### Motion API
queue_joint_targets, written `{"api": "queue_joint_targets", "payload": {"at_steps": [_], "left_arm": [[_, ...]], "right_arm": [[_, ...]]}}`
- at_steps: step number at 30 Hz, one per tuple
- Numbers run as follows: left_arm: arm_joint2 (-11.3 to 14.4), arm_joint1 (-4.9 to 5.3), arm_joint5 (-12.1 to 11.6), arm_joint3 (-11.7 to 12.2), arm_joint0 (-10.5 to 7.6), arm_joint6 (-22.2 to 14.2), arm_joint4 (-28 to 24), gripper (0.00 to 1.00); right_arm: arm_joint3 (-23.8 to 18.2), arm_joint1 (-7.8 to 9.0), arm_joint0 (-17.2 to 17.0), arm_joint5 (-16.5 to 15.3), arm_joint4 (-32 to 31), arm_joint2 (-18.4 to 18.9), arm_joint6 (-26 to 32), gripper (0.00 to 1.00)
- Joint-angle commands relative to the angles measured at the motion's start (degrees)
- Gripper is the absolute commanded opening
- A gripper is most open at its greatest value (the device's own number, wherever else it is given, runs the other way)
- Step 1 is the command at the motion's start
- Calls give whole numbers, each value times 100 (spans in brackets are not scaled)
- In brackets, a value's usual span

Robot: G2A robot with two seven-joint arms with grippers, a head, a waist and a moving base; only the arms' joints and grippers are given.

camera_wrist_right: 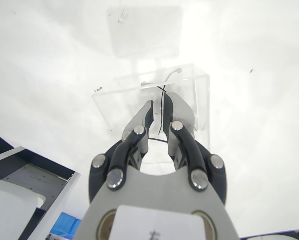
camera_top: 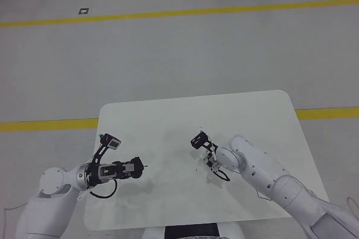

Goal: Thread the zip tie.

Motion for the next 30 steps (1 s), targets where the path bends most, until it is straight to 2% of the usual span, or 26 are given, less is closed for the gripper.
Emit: {"api": "queue_joint_targets", "payload": {"at_steps": [1, 3, 10, 17, 22, 30], "left_arm": [[0, 0, 0, 0, 0, 0, 0, 0], [0, 0, 0, 0, 0, 0, 0, 0], [0, 0, 0, 0, 0, 0, 0, 0], [0, 0, 0, 0, 0, 0, 0, 0], [0, 0, 0, 0, 0, 0, 0, 0], [0, 0, 0, 0, 0, 0, 0, 0]], "right_arm": [[22, -12, 5, -2, -8, 3, 8, 7], [32, -21, 6, -1, -16, 6, 13, 0], [-121, -22, -25, 43, -102, 94, 108, 0], [-498, 33, -161, 51, -182, 302, 273, 0], [-869, 109, -365, 17, 18, 649, 233, 0], [-1408, 262, -899, -71, 620, 1435, -273, 0]]}}
